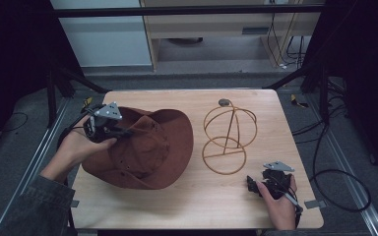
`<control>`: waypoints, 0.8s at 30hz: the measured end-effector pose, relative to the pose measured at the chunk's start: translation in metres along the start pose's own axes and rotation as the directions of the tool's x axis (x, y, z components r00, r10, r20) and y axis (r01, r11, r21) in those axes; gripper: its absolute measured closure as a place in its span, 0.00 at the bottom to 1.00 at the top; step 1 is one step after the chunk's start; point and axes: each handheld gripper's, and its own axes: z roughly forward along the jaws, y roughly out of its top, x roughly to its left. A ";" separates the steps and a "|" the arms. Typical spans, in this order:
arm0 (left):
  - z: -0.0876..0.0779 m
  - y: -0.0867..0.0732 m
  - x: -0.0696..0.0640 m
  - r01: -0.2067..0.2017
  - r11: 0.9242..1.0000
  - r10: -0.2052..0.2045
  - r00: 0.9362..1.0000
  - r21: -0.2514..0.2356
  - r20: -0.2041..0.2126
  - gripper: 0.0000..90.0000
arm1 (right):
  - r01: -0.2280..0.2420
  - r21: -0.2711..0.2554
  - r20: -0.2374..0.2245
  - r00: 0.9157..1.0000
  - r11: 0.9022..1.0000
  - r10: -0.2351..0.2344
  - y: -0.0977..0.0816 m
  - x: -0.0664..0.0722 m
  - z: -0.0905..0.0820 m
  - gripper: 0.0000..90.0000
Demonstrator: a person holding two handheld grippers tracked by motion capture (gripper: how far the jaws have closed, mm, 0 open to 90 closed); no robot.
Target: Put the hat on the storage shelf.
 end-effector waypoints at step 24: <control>-0.049 0.003 -0.009 -0.027 0.995 0.025 0.999 -0.091 -0.019 0.99 | -0.001 0.002 -0.003 1.000 1.000 0.001 0.000 -0.001 0.000 0.00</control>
